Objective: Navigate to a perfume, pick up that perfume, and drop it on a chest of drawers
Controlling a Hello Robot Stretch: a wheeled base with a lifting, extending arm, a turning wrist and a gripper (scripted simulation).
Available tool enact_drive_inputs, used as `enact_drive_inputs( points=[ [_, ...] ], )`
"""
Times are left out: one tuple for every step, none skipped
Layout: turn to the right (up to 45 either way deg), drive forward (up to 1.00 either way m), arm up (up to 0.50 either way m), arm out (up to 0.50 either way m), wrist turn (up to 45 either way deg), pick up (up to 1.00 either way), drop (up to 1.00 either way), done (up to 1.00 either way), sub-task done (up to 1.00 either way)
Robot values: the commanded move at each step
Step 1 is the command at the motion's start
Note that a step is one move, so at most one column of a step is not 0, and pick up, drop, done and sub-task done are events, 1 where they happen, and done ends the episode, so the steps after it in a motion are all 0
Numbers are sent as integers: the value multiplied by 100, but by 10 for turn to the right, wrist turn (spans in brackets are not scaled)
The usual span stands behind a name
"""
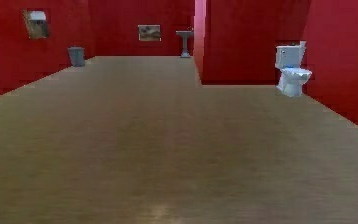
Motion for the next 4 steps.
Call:
enact_drive_inputs(
  points=[
    [0, 100, 0, 0, 0, 0, 0, 0, 0],
    [0, 100, 0, 0, 0, 0, 0, 0, 0],
    [0, 100, 0, 0, 0, 0, 0, 0, 0],
    [0, 100, 0, 0, 0, 0, 0, 0, 0]
  ],
)
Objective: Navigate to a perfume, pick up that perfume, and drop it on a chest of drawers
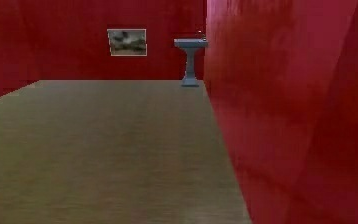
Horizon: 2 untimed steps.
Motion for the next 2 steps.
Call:
enact_drive_inputs(
  points=[
    [30, 0, 0, 0, 0, 0, 0, 0, 0],
    [0, 60, 0, 0, 0, 0, 0, 0, 0]
  ],
)
